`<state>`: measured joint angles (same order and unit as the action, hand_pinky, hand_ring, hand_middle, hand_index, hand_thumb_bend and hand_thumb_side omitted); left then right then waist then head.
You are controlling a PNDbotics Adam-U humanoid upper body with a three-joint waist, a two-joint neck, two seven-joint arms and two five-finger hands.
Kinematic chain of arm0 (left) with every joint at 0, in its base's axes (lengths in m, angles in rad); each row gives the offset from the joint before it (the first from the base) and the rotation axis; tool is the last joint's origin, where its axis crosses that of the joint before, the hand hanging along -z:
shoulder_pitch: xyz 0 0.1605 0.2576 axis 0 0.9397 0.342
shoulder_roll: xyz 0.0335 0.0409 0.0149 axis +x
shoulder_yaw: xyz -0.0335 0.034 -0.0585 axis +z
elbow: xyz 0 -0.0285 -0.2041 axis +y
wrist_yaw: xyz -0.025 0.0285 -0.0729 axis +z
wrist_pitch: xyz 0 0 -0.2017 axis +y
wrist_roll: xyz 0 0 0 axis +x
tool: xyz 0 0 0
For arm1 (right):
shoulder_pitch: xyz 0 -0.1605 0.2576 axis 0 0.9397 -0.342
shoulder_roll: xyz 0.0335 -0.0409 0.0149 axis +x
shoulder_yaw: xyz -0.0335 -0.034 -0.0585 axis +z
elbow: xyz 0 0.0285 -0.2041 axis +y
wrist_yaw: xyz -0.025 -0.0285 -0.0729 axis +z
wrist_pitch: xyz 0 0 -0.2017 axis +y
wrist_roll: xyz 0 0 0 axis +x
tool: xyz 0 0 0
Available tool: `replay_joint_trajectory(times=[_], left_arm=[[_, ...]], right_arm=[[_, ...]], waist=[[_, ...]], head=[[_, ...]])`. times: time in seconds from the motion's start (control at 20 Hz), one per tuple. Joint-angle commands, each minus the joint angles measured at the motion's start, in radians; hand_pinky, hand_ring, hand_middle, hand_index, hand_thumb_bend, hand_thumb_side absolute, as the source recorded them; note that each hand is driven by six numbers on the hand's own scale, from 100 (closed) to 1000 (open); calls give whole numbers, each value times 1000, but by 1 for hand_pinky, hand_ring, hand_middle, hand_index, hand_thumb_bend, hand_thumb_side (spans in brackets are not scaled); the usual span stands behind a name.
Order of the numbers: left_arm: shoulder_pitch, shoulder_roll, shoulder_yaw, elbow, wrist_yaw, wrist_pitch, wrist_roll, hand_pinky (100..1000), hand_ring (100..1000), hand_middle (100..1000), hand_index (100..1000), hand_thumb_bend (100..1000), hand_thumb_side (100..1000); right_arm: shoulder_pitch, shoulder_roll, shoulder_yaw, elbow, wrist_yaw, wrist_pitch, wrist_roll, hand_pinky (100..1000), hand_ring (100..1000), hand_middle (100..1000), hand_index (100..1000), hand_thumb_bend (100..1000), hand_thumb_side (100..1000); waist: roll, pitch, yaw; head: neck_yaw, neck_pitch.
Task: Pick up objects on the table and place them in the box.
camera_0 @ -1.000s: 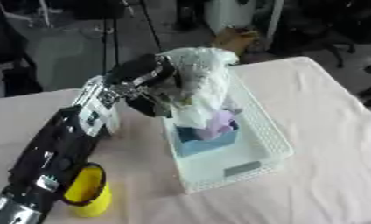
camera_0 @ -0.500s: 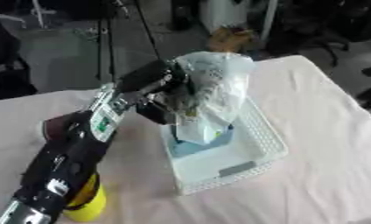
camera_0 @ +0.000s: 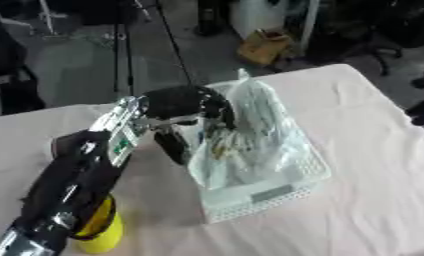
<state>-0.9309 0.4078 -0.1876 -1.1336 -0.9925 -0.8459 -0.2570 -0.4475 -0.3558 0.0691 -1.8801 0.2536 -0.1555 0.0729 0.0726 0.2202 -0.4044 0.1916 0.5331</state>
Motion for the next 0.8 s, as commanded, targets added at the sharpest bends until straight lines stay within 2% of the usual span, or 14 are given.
replay_joint_trajectory(times=[0.05,0.25,0.3,0.4,0.5,0.7,0.8], left_arm=[[-11,48,51,-19,-63,-28,-45,892,880,842,807,952,705],[-5,65,86,-22,-88,55,84,872,880,846,813,919,701],[-5,65,94,-20,-86,71,114,789,866,848,826,848,669],[3,76,130,-14,3,133,216,749,858,846,832,822,645],[12,87,138,-11,95,173,262,731,854,844,833,810,636],[27,104,148,-24,234,221,262,690,848,846,843,778,626],[45,123,167,-45,340,255,262,681,846,846,845,770,620]], right_arm=[[-8,-13,-7,-19,-5,-1,-1,572,627,775,904,100,586],[-4,-15,-8,-18,-5,-1,-2,572,627,775,905,100,586],[-3,-15,-8,-17,-5,-1,-2,572,627,775,904,100,583],[-2,-15,-10,-17,-4,-1,-3,572,627,774,904,100,584],[1,-16,-11,-16,-3,0,-4,572,627,774,904,100,584],[3,-16,-13,-15,-2,-1,-4,573,627,774,904,100,581],[6,-16,-15,-13,0,0,-6,573,628,774,904,100,581]], waist=[[-10,-23,4],[-13,-25,12],[-15,-25,14],[-19,-26,22],[-22,-28,28],[-25,-29,37],[-30,-32,48]], head=[[-6,-3],[-10,-3],[-11,-3],[-16,-2],[-19,-1],[-25,1],[-33,6]])
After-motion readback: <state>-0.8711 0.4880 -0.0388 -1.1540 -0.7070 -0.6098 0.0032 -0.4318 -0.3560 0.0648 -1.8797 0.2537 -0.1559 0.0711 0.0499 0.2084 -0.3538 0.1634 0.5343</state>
